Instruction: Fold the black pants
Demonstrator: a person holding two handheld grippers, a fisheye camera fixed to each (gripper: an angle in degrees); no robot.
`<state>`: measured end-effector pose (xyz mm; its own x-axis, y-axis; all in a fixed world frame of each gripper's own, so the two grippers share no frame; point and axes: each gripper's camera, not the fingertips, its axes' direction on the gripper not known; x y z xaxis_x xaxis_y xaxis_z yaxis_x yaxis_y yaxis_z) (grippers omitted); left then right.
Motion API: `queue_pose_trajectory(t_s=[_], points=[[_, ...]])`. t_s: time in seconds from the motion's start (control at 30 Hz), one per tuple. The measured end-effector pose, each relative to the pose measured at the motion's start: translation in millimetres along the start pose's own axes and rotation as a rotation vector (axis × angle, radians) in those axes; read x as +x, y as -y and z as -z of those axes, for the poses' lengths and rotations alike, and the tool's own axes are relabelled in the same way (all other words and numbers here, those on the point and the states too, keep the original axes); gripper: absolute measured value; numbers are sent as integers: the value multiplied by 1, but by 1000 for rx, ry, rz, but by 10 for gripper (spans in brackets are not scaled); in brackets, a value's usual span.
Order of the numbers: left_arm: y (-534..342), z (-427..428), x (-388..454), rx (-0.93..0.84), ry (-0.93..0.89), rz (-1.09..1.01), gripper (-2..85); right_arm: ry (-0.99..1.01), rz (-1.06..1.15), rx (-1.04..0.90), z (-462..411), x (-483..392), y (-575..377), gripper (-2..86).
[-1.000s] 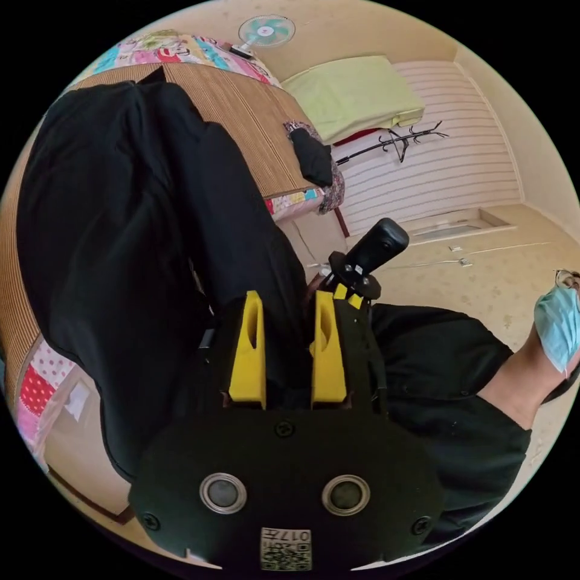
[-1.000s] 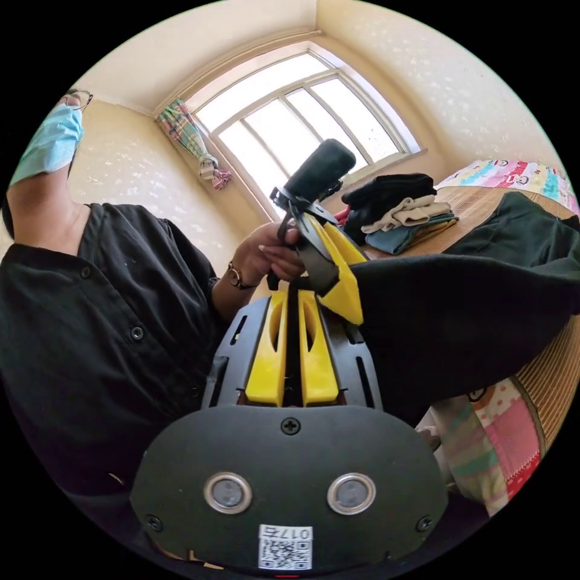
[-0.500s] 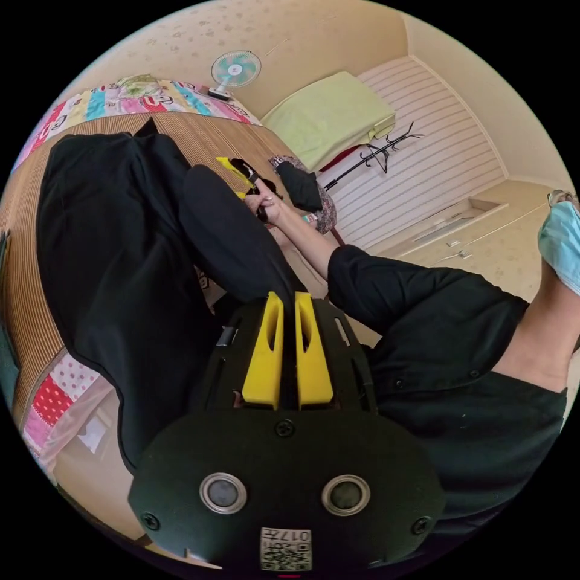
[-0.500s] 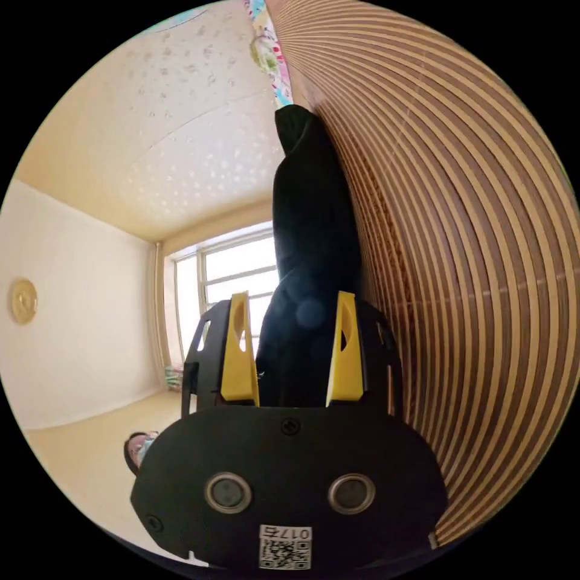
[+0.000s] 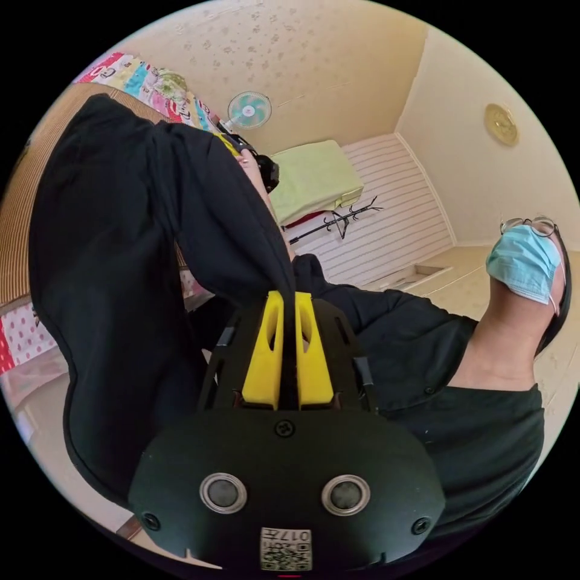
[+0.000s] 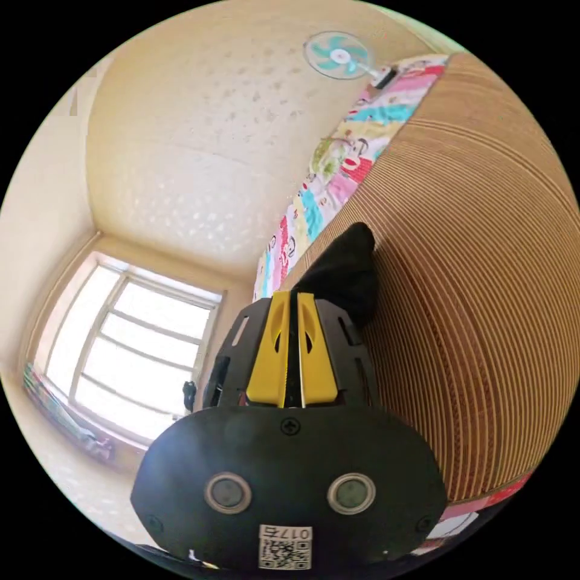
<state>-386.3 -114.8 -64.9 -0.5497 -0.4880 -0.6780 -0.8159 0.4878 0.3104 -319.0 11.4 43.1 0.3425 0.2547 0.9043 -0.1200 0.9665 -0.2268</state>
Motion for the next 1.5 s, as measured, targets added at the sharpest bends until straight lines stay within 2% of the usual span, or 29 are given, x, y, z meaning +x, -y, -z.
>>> queue_pose_trajectory(t_s=[0.07, 0.1, 0.2, 0.23, 0.27, 0.3, 0.4, 0.47, 0.67, 0.73, 0.8, 0.87, 0.93, 1.0, 1.13, 1.2, 1.27, 1.33, 1.37, 1.4, 1.5], points=[[-4, 13, 1, 33, -7, 15, 33, 23, 249, -22, -44, -80, -13, 25], [-8, 23, 0, 56, -1, 34, 35, 61, 291, -53, -60, -94, -16, 26], [-19, 52, -9, 120, 5, 101, 40, 187, 480, -434, -172, -134, -33, 31], [-22, 58, -12, 132, -1, 116, 42, 147, 507, -697, -226, -134, -50, 32], [-27, 69, -20, 151, -2, 154, 46, 70, 509, -875, -262, -127, -73, 35], [-33, 79, -27, 164, 21, 201, 50, 41, 522, -904, -269, -124, -83, 36], [-50, 108, -41, 199, 67, 283, 67, 88, 560, -845, -249, -117, -118, 49], [-56, 119, -48, 215, 2, 280, 65, 151, 534, -803, -216, -104, -134, 70], [-47, 134, -59, 133, -53, 285, 47, -6, 503, -736, -115, -47, -178, 108], [-41, 141, -61, 125, -129, 299, 41, 20, 476, -743, -83, -33, -193, 116], [-47, 163, -55, 263, -339, 264, 37, 75, 431, -748, -50, -18, -208, 123], [-60, 179, -57, 319, -418, 256, 37, 137, 347, -741, -5, 8, -228, 132], [-75, 192, -61, 281, -322, 296, 40, 146, 267, -749, 21, 33, -242, 142], [-95, 212, -66, 186, -70, 398, 92, 176, 169, -759, 42, 60, -257, 155], [-111, 252, -56, 314, 95, 405, 155, 321, -16, -698, 78, 106, -290, 176], [-102, 247, -66, 279, 191, 439, 189, 353, -67, -690, 80, 116, -306, 183], [-89, 219, -85, 161, 172, 471, 206, 470, -120, -722, 67, 116, -330, 190], [-76, 184, -101, 89, -7, 446, 190, 561, -104, -697, 64, 104, -342, 188], [-70, 167, -103, 96, -130, 432, 156, 543, -81, -678, 63, 93, -346, 182], [-64, 159, -96, 131, -178, 416, 108, 528, -64, -675, 63, 86, -348, 179], [-37, 162, -48, 202, -157, 300, 64, 494, 64, -622, 72, 51, -340, 85]])
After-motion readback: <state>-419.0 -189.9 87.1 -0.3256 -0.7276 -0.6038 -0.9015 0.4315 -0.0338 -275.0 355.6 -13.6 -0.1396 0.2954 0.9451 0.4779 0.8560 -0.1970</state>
